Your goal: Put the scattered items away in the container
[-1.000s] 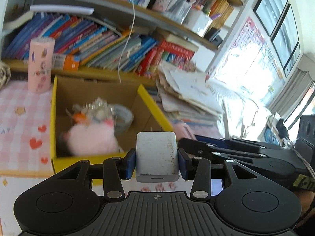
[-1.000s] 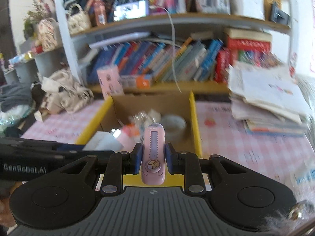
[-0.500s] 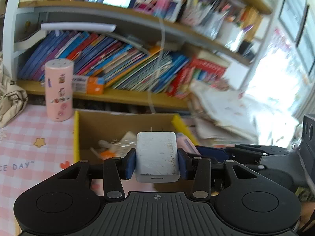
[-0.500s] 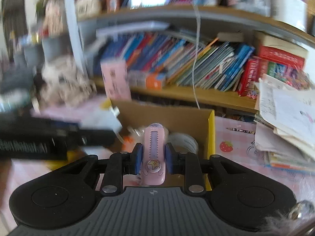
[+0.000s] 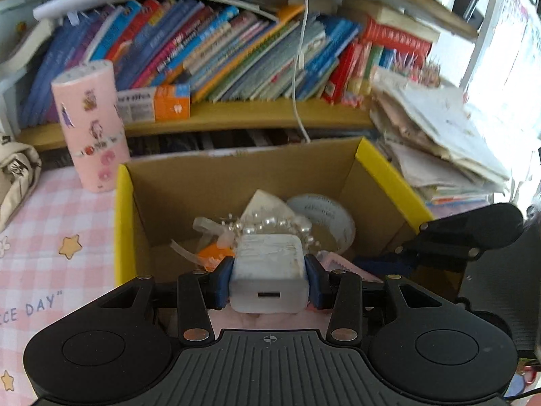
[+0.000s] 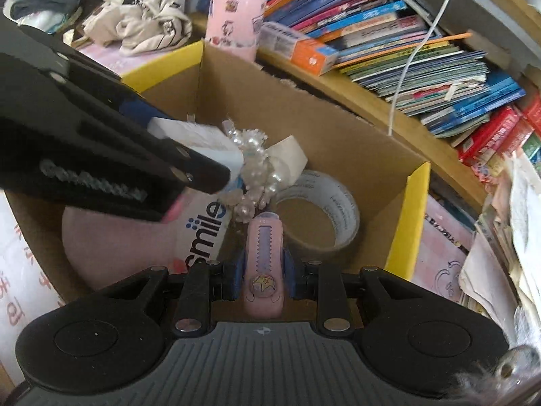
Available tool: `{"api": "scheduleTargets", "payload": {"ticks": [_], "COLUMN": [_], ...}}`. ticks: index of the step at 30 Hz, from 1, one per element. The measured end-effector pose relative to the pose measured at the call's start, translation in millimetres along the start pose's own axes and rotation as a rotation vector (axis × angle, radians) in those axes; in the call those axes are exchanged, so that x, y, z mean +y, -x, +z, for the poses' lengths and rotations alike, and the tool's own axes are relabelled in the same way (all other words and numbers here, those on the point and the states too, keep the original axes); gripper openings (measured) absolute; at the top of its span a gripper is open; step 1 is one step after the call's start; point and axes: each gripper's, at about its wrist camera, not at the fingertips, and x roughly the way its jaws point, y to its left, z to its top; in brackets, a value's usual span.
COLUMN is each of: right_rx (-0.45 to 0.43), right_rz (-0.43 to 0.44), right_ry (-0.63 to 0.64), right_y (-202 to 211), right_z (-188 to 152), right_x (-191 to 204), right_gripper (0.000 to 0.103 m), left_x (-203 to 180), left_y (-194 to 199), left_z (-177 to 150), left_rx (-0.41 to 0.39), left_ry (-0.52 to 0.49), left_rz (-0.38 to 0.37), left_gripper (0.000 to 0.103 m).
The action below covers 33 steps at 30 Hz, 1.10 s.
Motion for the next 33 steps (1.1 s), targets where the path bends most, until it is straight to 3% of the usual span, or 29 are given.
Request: {"api": "scheduleTargets", "payload": {"ticks": [8, 12, 14, 16, 22, 25, 33], "right_rx": [0.035, 0.025, 0.011, 0.004, -0.034, -0.069, -0.177], "right_rz": [0.029, 0.026, 0.021, 0.022, 0.023, 0.005, -0.058], "right_ry": [-0.007, -0.027, -0.036, -0.046, -0.095, -0.12, -0.187], "right_y": [-5.0, -2.4, -1.3, 0.3, 10.7, 20.7, 51.1], "right_z": [-0.3, -1.0, 0.2, -0.4, -2.0, -2.7, -10.8], "right_x": [1.6, 0.7, -0.2, -0.3, -1.7, -1.0, -0.6], "right_gripper": [0.024, 0.024, 0.029, 0.032, 0.045, 0.059, 0.073], "left_x": [0.3, -0.9, -1.4, -1.9, -8.1, -10.5, -16.9], "left_y": [-5.8, -1.7, 1.2, 5.4, 26.5, 39.0, 75.3], "left_z": [-0.5, -1.2, -2.0, -3.1, -7.6, -9.4, -19.8], "left_rx": [0.013, -0.011, -0.024, -0.037, -0.109, -0.151, -0.25], "left_ry": [0.02, 0.018, 0.016, 0.01, -0.019, -0.024, -0.014], "left_rz": [-0.009, 0.007, 0.009, 0.004, 0.028, 0.041, 0.079], "left_gripper": [0.042, 0.048, 0.052, 0.062, 0.073, 0.081, 0.091]}}
